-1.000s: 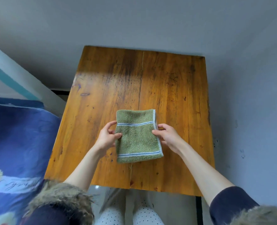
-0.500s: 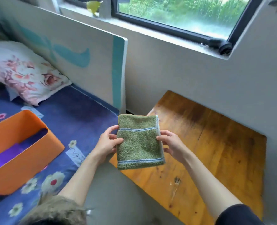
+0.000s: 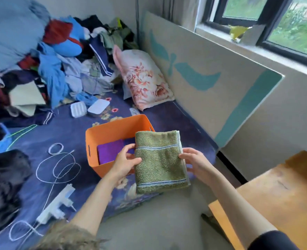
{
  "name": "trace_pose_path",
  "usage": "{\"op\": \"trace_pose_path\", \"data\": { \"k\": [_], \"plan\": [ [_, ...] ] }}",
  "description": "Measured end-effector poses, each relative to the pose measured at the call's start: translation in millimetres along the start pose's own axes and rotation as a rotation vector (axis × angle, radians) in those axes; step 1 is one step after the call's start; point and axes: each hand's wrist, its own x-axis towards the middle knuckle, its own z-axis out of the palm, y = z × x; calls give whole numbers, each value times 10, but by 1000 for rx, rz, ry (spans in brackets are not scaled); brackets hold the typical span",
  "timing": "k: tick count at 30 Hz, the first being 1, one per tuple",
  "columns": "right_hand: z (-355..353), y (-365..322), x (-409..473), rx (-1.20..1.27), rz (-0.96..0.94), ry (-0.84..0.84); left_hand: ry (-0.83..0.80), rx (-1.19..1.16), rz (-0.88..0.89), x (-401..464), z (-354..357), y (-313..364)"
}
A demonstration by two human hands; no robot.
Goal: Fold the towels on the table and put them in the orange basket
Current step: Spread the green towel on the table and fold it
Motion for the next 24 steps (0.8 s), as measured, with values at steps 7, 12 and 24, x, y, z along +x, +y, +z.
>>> {"op": "trace_pose_path", "data": {
  "k": [7, 12, 24],
  "plan": [
    [609, -223, 1025, -91, 83, -106, 123, -36, -115, 746, -581, -229],
    [886, -348, 2042, -186, 172, -159, 195, -20, -191, 1549, -790, -390],
    [1407, 226, 3887, -634, 300, -113, 370, 112, -468, 3161, -515, -1306]
  ]
}}
